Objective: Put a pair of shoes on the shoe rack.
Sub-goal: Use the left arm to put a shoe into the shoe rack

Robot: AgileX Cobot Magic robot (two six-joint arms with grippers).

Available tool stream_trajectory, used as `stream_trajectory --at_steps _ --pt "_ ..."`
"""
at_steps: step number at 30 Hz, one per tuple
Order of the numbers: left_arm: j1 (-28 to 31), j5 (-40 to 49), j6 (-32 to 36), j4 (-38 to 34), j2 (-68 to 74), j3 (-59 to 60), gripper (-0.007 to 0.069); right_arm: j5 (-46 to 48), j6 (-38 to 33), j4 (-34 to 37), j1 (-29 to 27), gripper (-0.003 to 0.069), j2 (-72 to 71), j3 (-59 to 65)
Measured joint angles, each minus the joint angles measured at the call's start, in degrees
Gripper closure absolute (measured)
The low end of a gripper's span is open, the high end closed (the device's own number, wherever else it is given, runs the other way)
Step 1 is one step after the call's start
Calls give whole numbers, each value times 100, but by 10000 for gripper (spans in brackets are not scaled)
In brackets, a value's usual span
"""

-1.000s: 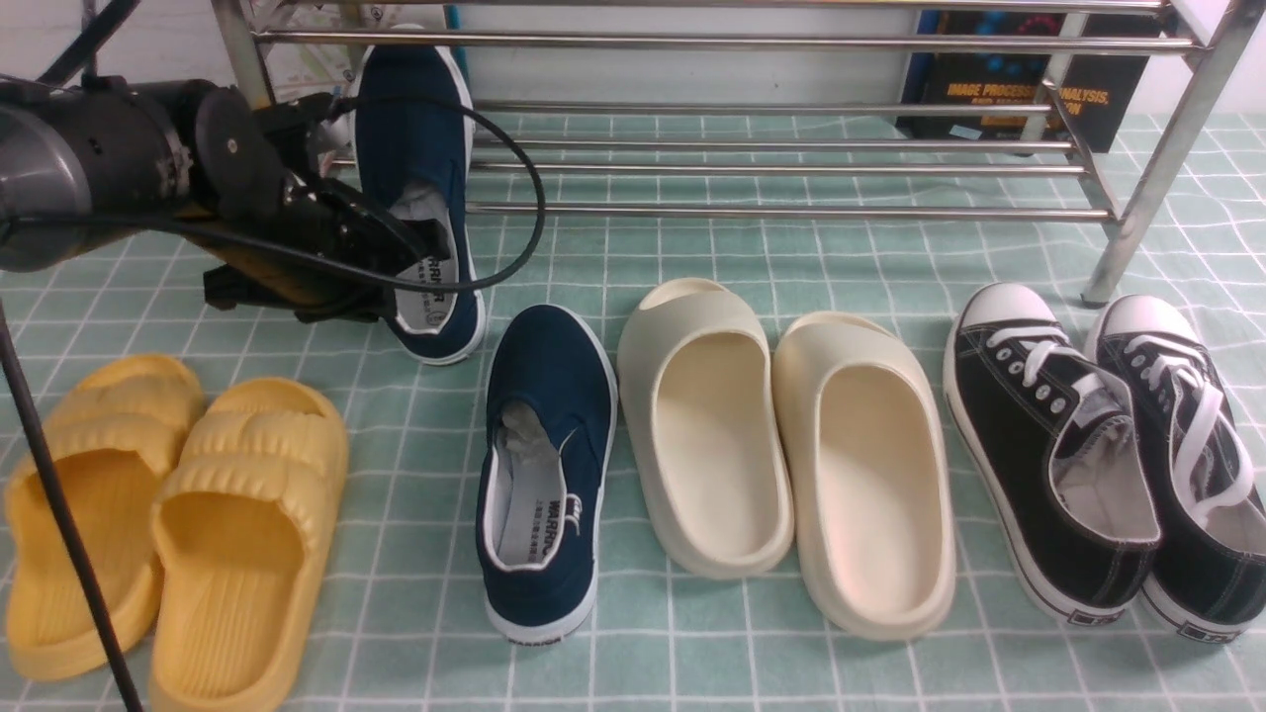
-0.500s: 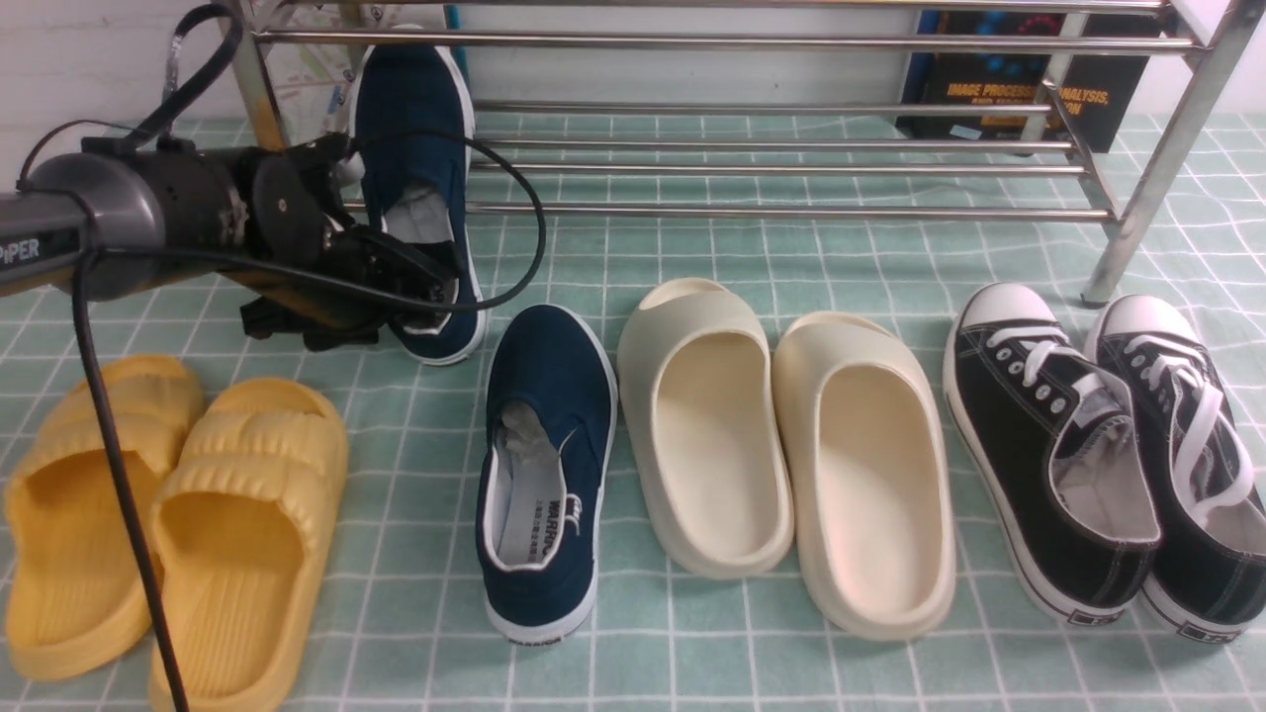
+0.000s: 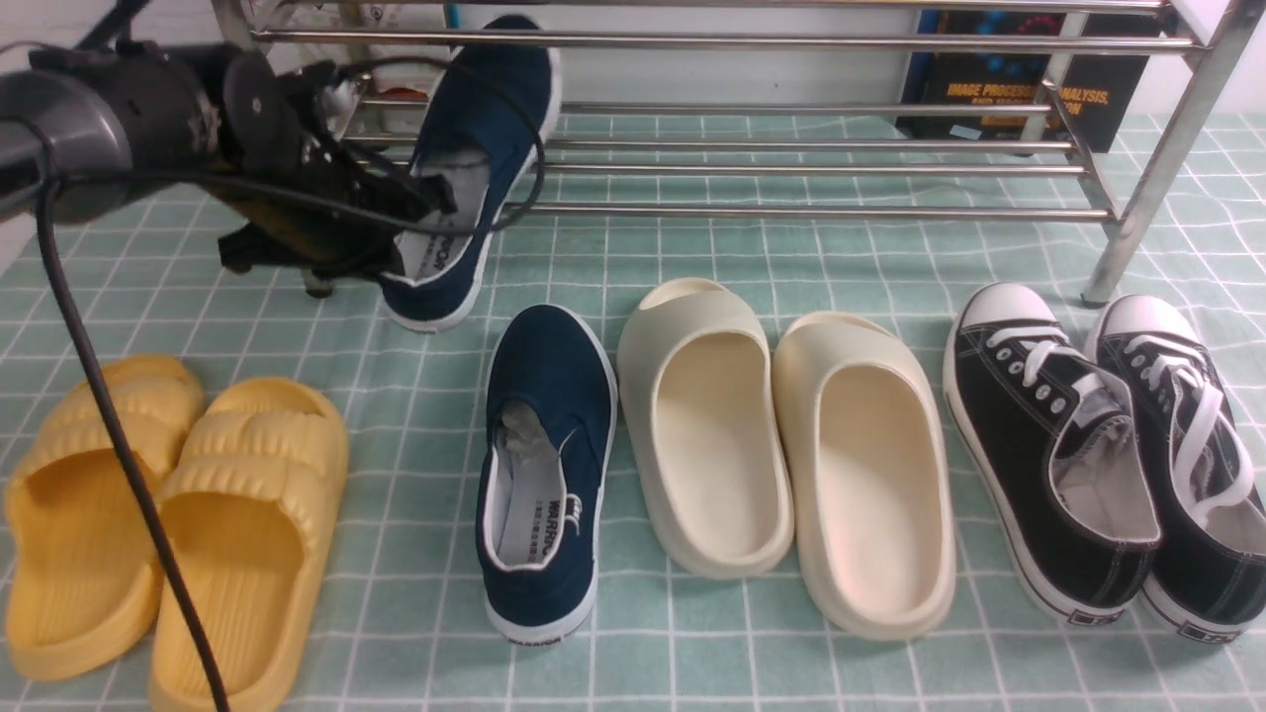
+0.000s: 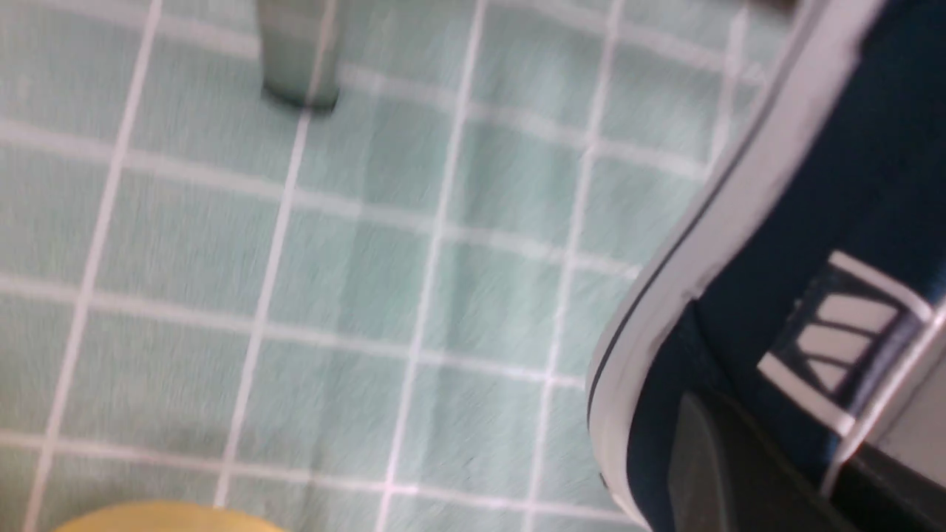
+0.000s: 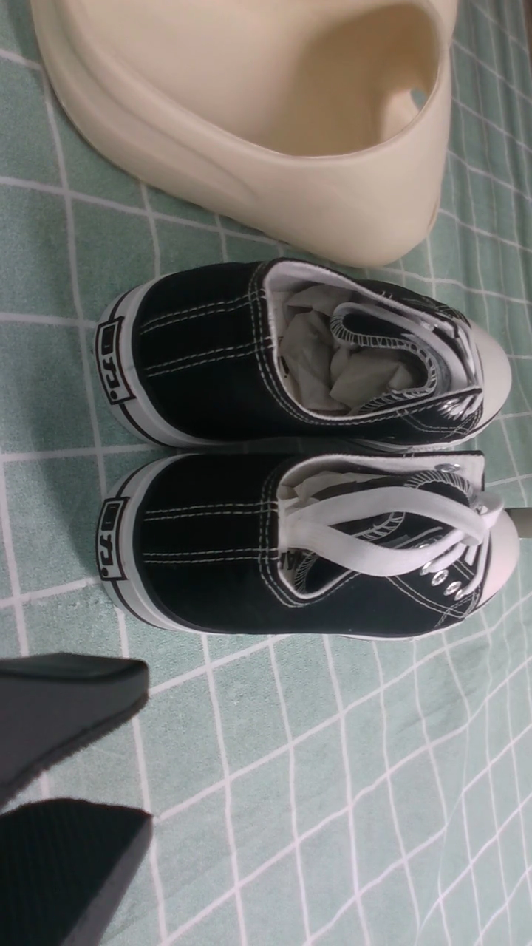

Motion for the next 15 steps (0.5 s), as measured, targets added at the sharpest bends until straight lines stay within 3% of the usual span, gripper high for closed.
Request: stream_trajectory --at_steps 6,15 --pt "41 1042 -312 152 235 -1048 615 0 0 0 0 420 0 0" --pt "98 1601 -705 290 500 -1553 615 0 0 0 0 420 0 0"
